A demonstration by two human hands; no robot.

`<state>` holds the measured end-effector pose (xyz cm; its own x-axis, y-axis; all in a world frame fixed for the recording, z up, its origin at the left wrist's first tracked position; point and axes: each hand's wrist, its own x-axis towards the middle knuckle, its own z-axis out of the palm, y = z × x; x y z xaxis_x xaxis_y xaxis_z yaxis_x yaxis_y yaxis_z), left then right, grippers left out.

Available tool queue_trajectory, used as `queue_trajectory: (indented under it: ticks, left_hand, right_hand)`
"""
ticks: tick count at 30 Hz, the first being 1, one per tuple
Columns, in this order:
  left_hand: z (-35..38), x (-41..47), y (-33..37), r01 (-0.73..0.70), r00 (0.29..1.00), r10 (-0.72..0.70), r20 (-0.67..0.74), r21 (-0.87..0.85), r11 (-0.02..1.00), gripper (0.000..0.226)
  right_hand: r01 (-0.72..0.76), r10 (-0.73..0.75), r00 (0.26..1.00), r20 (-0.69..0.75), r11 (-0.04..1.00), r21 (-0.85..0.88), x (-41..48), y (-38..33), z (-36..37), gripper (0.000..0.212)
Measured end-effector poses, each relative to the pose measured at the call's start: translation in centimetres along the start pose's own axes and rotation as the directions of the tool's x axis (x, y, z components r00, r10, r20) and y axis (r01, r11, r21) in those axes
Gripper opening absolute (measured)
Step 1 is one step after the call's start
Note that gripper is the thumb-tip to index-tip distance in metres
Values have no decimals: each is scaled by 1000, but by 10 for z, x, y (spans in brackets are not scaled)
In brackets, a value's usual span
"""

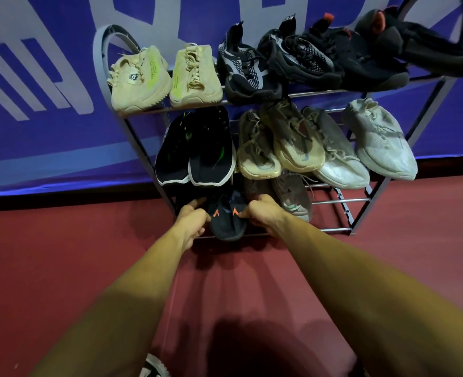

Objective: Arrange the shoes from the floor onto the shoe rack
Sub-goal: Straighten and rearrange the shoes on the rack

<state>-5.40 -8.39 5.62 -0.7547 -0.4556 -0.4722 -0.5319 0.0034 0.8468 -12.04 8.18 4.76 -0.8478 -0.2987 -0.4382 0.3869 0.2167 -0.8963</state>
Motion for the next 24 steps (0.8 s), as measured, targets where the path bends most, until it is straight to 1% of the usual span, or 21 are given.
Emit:
queue_trajectory:
  ticks: [1,3,5,7,9,11,12,13,15,16,17,19,20,21,22,24]
  left_hand:
    - [1,5,2,-17,999,15,-31,-34,999,49]
    - [5,12,5,-3,998,1,-56,-39,999,29]
    - [11,13,5,83,995,-83,-63,-1,997,18]
    - [16,10,3,223,975,-223,-13,16,975,23]
    - [20,10,-1,290,956,-289,52,-12,957,36]
    - [22,14,-3,262,964,-259,58,-47,964,57]
    - [23,16,-3,222,975,-221,27,-58,973,60]
    - [24,18,-3,179,983,-181,-18,-76,981,59]
    - [22,23,-2,118,985,-133,-113,-130,985,48]
    - [21,24,-2,111,981,-134,-143,-156,982,41]
    - [20,26,-3,115,978,-142,-154,-171,979,34]
    - [19,27,-5,147,977,-169,-130,-165,975,26]
    - [20,26,-6,169,977,-186,-107,-152,974,27]
    - [20,26,-7,191,975,-204,-86,-136,972,30]
    - [21,24,-7,206,974,-215,-69,-115,972,32]
    - [23,20,-8,242,969,-244,-41,-59,969,38]
  right_hand:
    - [-12,12,1000,0,1000,11,1,0,0,22]
    - [-31,31,1000,-4,999,38,4,0,-2,25]
    - [-25,25,1000,2,996,83,6,-1,-3,30]
    - [-35,37,999,-17,992,120,8,-1,-3,40]
    - [-43,43,999,0,991,129,10,1,-4,51]
    - [-47,45,999,16,992,119,10,3,-3,62]
    - [-49,50,999,-6,993,111,14,5,-3,60]
    - [-45,50,998,-34,991,126,15,5,-3,50]
    - [-24,43,989,-141,990,136,25,13,-4,18]
    - [-26,50,976,-213,993,118,28,16,-5,12]
    - [-34,65,966,-250,991,126,32,21,-7,12]
    - [-59,100,964,-245,984,168,44,36,-12,15]
    - [-74,111,963,-247,985,154,44,38,-15,24]
    - [-101,129,953,-275,988,115,41,38,-20,38]
    - [-110,140,939,-314,988,110,40,39,-25,48]
    - [-146,169,919,-356,985,90,26,41,-36,51]
